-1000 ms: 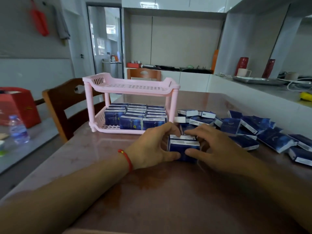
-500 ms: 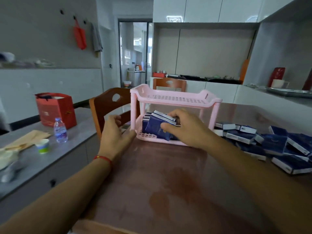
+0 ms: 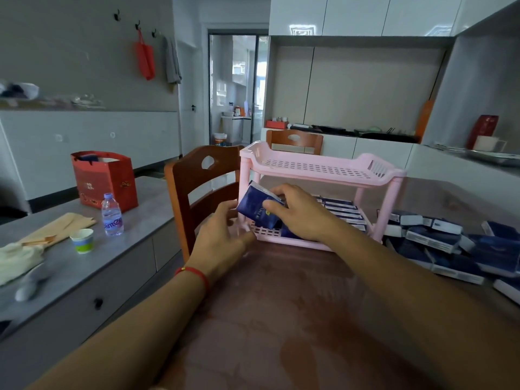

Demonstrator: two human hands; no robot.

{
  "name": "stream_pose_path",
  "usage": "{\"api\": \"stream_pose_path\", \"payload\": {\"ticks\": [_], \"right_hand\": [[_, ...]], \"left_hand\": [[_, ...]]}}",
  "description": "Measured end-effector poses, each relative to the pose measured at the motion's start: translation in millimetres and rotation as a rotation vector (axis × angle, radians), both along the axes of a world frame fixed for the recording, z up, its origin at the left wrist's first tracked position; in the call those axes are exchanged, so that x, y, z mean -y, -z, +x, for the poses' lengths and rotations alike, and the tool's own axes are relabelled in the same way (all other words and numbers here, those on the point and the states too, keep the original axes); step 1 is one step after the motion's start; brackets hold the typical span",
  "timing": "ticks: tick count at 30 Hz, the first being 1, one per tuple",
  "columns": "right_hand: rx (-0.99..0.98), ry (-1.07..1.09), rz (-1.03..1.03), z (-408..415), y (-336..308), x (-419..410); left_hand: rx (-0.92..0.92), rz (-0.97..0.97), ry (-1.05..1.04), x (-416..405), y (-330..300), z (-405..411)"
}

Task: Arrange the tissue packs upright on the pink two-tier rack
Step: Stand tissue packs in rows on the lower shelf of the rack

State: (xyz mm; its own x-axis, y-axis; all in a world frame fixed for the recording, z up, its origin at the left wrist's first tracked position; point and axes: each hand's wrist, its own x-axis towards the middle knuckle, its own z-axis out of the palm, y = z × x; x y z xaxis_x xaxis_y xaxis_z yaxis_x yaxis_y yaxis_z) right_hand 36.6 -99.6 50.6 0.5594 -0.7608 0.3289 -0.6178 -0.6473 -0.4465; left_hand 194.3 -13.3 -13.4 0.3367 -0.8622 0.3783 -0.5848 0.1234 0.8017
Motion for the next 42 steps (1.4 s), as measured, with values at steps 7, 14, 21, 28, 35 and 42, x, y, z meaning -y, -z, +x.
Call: {"api": "stream_pose_path", "payload": {"ticks": [7, 14, 21, 28, 35, 42], "right_hand": [[-0.248, 0.001, -0.087, -11, 0, 17], [-0.342, -0.067, -0.150, -10, -2, 19], [-0.429, -0.031, -0.336, -8, 9, 20], [-0.335, -0.055, -0.378, -35, -1, 24], [-0.332, -0.010, -0.565, -62, 31, 26], [-0.184, -0.066, -0.518, -70, 45, 30]], "left_hand": [[-0.019, -0.012, -0.020, 4, 3, 0], [-0.013, -0.005, -0.033, 5, 3, 0], [0.003, -0.004, -0.038, 3, 3, 0], [0.483, -0.270, -0.207, -3, -2, -10], [0.881, -0.203, 0.015, 19, -10, -43], [0.830, -0.218, -0.017, 49, 0, -43]]}}
